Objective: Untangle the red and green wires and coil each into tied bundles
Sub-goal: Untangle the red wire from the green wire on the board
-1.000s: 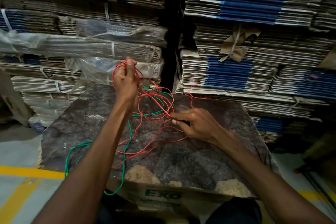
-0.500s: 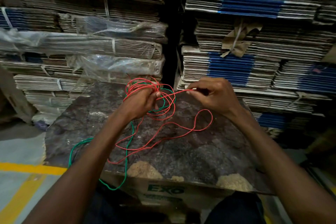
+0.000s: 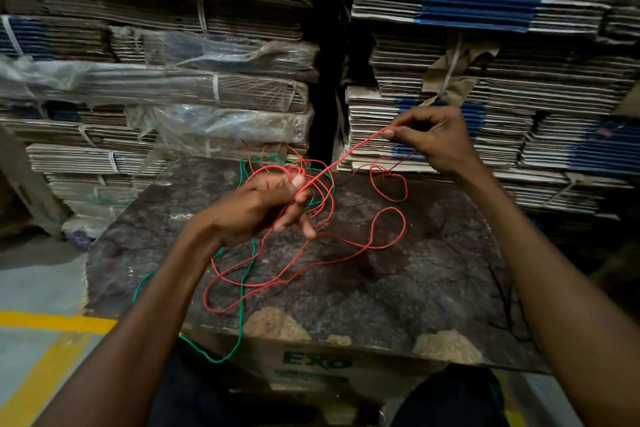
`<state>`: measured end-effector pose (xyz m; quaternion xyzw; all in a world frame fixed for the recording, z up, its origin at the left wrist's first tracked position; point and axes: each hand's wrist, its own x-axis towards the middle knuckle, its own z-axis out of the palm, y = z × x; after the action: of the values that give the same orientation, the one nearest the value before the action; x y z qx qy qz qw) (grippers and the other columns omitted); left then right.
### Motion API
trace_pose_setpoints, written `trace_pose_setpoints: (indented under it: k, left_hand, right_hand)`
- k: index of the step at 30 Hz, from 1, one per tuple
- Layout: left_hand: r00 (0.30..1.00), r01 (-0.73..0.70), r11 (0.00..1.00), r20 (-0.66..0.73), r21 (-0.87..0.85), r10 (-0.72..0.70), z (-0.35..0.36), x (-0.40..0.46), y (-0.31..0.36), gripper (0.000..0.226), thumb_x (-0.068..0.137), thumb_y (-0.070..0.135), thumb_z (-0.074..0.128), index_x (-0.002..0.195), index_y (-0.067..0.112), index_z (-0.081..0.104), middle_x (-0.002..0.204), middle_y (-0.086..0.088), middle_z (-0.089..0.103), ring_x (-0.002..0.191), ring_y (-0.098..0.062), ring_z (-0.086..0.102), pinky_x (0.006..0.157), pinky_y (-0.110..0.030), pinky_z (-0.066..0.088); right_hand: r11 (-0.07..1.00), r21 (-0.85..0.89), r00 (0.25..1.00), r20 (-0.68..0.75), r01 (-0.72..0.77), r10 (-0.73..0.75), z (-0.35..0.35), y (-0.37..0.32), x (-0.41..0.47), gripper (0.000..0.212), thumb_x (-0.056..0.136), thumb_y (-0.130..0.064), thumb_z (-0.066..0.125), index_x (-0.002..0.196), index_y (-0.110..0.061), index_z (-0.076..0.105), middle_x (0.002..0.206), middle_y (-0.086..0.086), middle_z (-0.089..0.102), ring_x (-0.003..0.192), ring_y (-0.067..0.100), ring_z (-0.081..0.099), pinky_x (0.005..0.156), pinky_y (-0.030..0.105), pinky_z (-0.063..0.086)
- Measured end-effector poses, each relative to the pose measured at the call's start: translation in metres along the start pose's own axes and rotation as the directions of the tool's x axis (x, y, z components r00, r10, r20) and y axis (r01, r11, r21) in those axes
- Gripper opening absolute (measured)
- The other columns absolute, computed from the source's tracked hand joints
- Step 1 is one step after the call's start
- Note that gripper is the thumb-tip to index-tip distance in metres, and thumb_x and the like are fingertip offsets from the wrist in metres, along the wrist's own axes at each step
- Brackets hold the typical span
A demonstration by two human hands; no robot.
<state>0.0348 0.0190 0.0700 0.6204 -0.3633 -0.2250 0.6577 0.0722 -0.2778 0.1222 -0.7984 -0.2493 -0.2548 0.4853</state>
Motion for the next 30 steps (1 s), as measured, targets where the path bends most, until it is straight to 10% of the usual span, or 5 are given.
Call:
trace_pose_setpoints:
  k: [4,10,16,24,30]
  left_hand:
    - [0.995,-0.074,0.926,0.028,-0.371,0.091,0.007,-0.001,-0.002,0.023,0.093,0.034,0.055,0.079,0.016,0.054,0.066,-0.009,0.063,0.097,-0.036,0.068,0.095,-0.046,0.051]
    - [0.975,-0.19,0.795,-0.014,-0.576,0.224,0.008,0.009,-0.001,0.021,0.096,0.029,0.05,0.083,0.015,0.059,0.138,-0.022,0.052,0.134,-0.039,0.043,0.102,-0.067,0.024]
    - [0.933,-0.313,0.657,-0.094,-0.686,0.347,0.008,0.021,0.005,0.017,0.096,0.022,0.049,0.087,0.013,0.059,0.151,-0.021,0.034,0.141,-0.039,0.029,0.101,-0.076,0.01]
    - [0.864,-0.499,0.622,-0.296,-0.603,0.406,-0.01,0.036,0.027,0.002,0.082,0.022,0.068,0.081,0.021,0.067,0.154,-0.017,0.03,0.128,-0.045,0.043,0.098,-0.075,0.023]
    - [0.789,-0.569,0.675,-0.545,-0.47,0.285,-0.038,0.043,0.032,0.011,0.082,0.03,0.068,0.073,0.024,0.067,0.139,-0.013,0.051,0.095,-0.035,0.061,0.07,-0.054,0.055]
  right_hand:
    - [0.993,0.054,0.995,0.007,-0.104,0.104,0.008,0.016,-0.004,0.01,0.08,-0.016,0.078,0.083,-0.008,0.073,0.063,-0.013,0.068,0.062,0.0,0.058,0.061,0.015,0.046]
    - [0.962,0.11,0.967,-0.031,-0.249,0.253,0.025,0.035,-0.019,0.011,0.082,-0.016,0.075,0.074,-0.01,0.07,0.055,-0.006,0.057,0.048,0.007,0.044,0.045,0.018,0.034]
    - [0.909,0.264,0.941,-0.007,-0.324,0.337,0.05,0.046,-0.04,0.007,0.08,-0.026,0.076,0.078,-0.02,0.077,0.06,-0.001,0.06,0.059,0.018,0.039,0.05,0.022,0.027]
    - [0.944,-0.182,0.903,0.288,-0.274,0.318,0.084,0.048,-0.067,0.059,0.085,-0.07,0.051,0.077,-0.014,0.07,0.055,-0.004,0.044,0.053,0.008,0.039,0.053,0.036,0.03]
    - [0.875,-0.484,0.891,0.398,0.002,0.218,0.082,0.024,-0.084,0.052,0.092,-0.056,0.054,0.062,-0.015,0.048,0.05,-0.002,0.037,0.047,0.007,0.035,0.049,0.033,0.029]
